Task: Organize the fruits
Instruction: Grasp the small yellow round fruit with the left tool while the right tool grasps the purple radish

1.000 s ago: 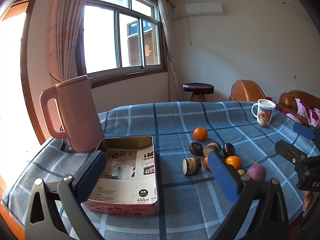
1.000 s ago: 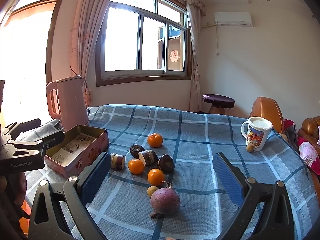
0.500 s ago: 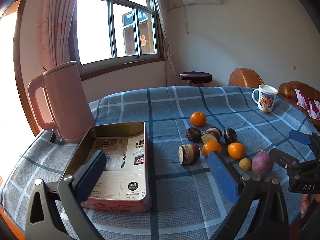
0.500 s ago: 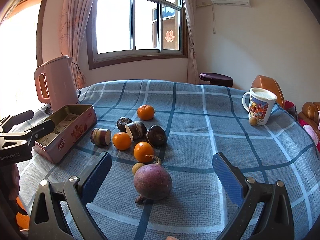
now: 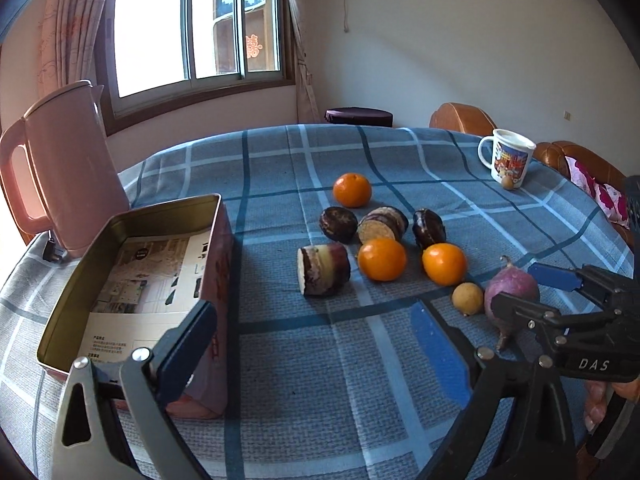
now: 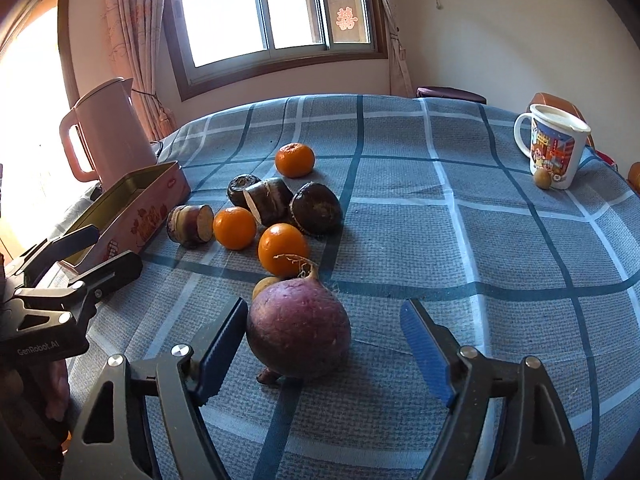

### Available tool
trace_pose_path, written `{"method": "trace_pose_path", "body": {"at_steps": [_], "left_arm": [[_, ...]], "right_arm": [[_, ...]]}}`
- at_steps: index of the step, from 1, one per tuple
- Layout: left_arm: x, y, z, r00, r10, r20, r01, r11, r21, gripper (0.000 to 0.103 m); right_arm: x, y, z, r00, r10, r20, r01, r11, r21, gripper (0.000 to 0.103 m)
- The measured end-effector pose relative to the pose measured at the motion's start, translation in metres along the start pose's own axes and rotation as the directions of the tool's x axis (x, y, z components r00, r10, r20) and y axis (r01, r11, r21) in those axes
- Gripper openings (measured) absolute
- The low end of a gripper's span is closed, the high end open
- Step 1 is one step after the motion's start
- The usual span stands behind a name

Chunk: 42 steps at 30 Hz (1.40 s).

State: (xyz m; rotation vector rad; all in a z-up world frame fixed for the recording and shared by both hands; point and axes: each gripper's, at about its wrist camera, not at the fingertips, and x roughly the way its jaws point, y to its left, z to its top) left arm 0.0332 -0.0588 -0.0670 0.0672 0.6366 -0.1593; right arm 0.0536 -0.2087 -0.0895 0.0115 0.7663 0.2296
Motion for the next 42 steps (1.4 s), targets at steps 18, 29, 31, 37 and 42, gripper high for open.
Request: {"method": "trace_pose_path", "body": {"at_steps": [18, 29, 31, 37, 42], "left_arm": [[0.041, -0.078, 0.015, 0.970, -0.187, -0.156, 0.203, 0.975, 0.095, 0.063], [0.063, -0.093, 0.014, 0.941, -0.225, -0.253, 0.247, 0.967, 0.060, 0.029], [0.061, -0.094, 0.013, 0.943, -0.218, -0.251, 0.242, 0.968, 0.066, 0.029], [0.045, -0.086, 0.014, 0.970, -0.175, -0.171, 0.194, 0.976, 0.100, 0.029], [0.030, -0.073, 0.016, 0.991, -0.111, -0.078, 0.120, 0.986, 0.120, 0.029]], "right_arm": [[-0.037, -0.034, -0.003, 0.990, -0.091, 0.107, 0.088, 0.996, 0.029, 0.054], [-0.041, -0.038, -0.010, 0.989, -0.081, 0.122, 0.079, 0.997, 0.023, 0.054], [-0.043, -0.036, -0.010, 0.988, -0.080, 0.130, 0.078, 0.997, 0.019, 0.054], [-0.052, -0.024, -0.006, 0.983, -0.070, 0.169, 0.073, 0.997, -0.008, 0.054], [-0.051, -0.010, -0.002, 0.981, -0.060, 0.184, 0.069, 0.997, -0.043, 0.054]]}}
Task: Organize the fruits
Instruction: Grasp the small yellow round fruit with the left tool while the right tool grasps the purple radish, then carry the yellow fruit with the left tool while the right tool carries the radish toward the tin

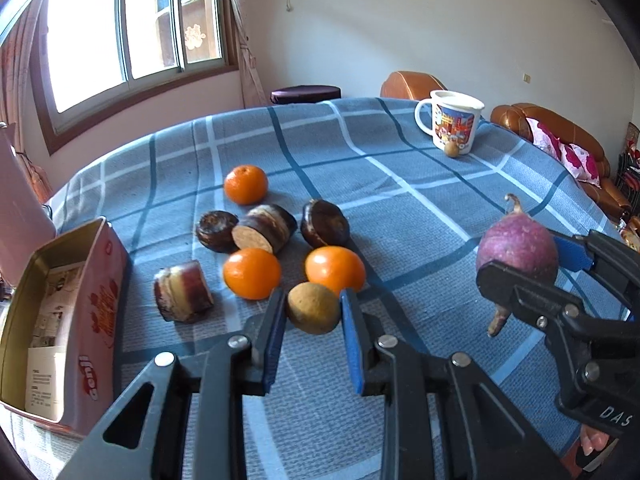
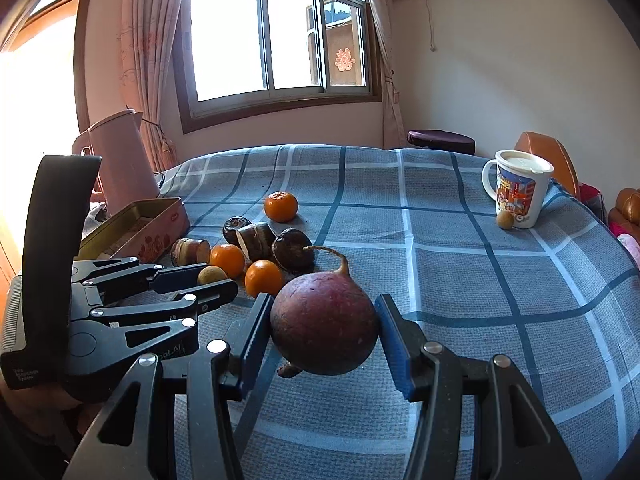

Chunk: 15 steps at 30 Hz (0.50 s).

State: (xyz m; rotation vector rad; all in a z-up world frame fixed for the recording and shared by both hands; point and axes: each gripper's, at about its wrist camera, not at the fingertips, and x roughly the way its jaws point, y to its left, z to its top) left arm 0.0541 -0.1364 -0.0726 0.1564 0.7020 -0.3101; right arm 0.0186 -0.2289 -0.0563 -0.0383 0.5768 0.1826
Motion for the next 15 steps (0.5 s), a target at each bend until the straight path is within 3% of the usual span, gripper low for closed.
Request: {"method": "trace_pose_path", "body": {"at_steps": [15], "left_arm": [[-0.028, 0.038, -0.004, 0.986, 0.125, 0.112, -0.120, 0.992, -0.050, 0.029]], "right_arm": [[0.010, 0.040, 0.020, 0.998, 0.056, 0.021, -0.053, 0.994, -0.094, 0.054]]}}
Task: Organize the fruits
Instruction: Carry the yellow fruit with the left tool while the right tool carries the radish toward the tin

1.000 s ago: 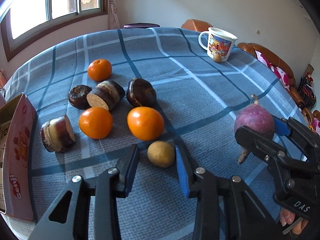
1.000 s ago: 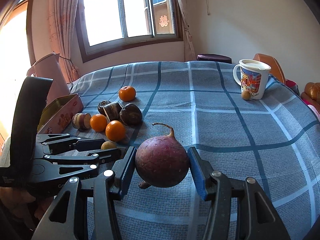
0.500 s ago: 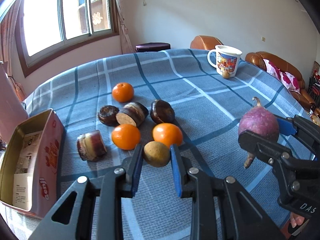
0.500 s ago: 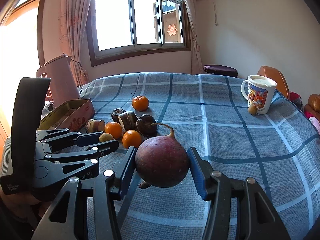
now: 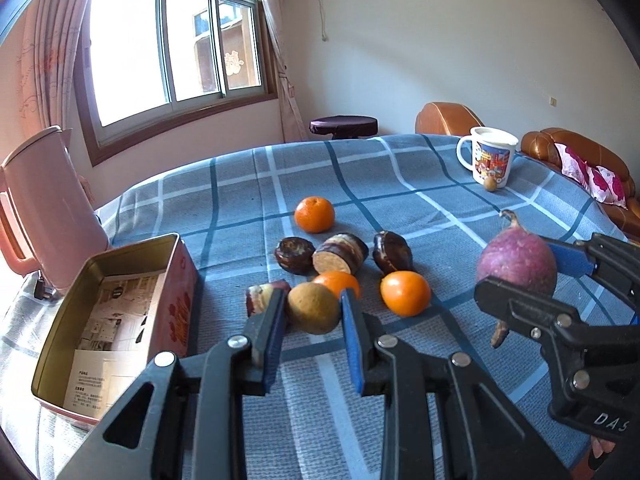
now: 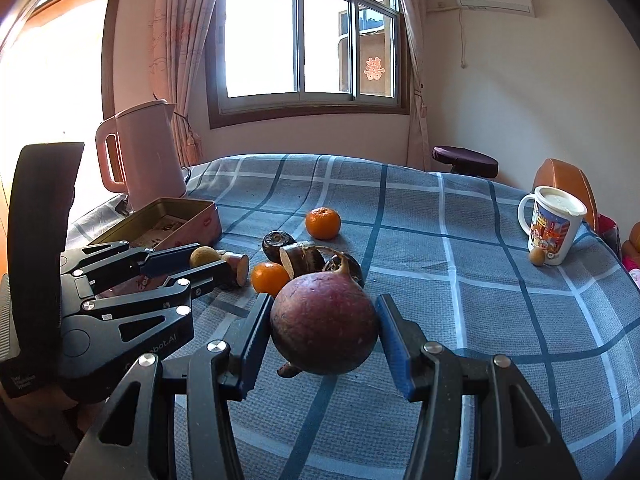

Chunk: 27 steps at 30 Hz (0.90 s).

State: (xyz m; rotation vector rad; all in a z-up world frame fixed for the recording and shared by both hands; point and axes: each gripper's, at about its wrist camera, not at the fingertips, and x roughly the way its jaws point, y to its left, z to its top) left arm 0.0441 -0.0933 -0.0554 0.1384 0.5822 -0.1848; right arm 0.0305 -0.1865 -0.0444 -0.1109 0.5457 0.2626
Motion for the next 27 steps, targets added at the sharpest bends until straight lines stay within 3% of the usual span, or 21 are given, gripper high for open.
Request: {"method": "trace_pose_path", "body": {"at_steps": [27], "left_arm": [[-0.016, 0.102, -0.003, 0.988, 0.154, 0.029, -0.147, 0.973, -0.176, 0.029]], "right_arm": [[0.026, 0.075, 0.061, 0.996, 0.076, 0.050, -0.066, 0.981, -0.183, 0.054]]}}
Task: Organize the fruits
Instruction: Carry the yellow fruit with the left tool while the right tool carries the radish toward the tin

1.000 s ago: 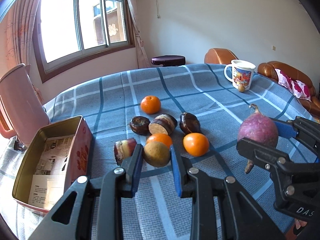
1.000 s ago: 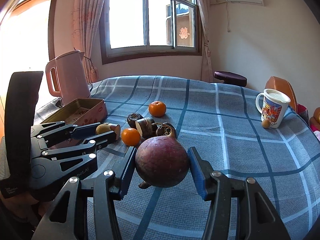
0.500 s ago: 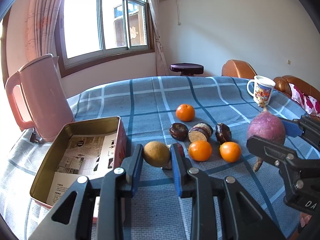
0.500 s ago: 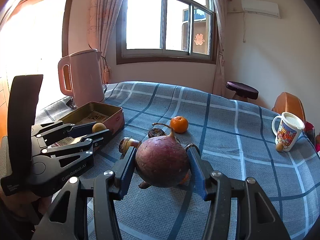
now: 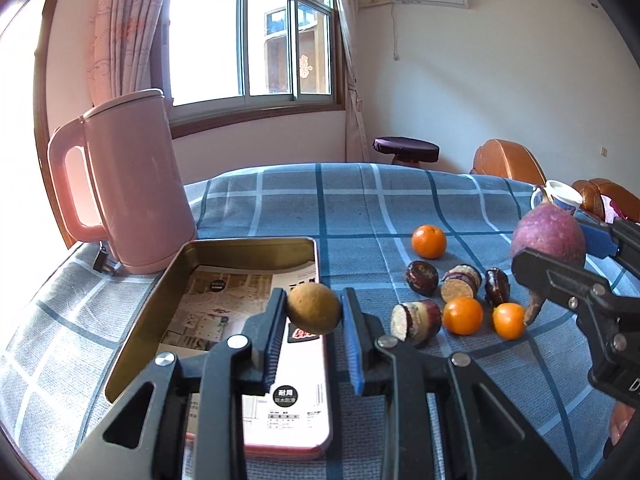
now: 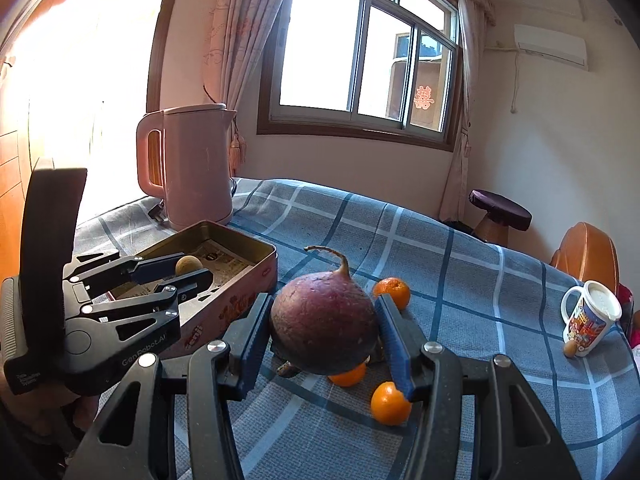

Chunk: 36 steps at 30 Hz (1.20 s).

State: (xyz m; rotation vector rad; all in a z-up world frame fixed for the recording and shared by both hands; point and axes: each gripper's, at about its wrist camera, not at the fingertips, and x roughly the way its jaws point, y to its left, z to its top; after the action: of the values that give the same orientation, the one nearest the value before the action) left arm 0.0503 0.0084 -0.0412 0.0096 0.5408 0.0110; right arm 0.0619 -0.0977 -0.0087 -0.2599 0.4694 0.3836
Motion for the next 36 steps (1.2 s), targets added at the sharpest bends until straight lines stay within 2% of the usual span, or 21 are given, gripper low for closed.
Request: {"method": "trace_pose_path", "body": {"at_steps": [19, 29, 36], "left_arm": [[0.004, 0.048, 0.011, 0.995, 0.099, 0.012, -0.099, 0.994, -0.042, 0.029], [0.017, 0.067, 0.019, 0.988, 0.152, -0.005, -0.152, 0.988, -0.027, 0.029], [0.033, 0.079, 0.021, 0.989, 0.134, -0.054, -0.136, 0.990, -0.031, 0.029]], "right_arm": [[0.023, 0.025, 0.038, 0.999, 0.001, 0.047, 0.003, 0.997, -0.080, 0.054], [0.040, 0.038, 0.050, 0.998, 0.011, 0.057, -0.004, 0.993, -0.119, 0.054], [0.060, 0.037, 0.052, 0.999, 0.030, 0.025, -0.028, 0.995, -0.098, 0.054]]}}
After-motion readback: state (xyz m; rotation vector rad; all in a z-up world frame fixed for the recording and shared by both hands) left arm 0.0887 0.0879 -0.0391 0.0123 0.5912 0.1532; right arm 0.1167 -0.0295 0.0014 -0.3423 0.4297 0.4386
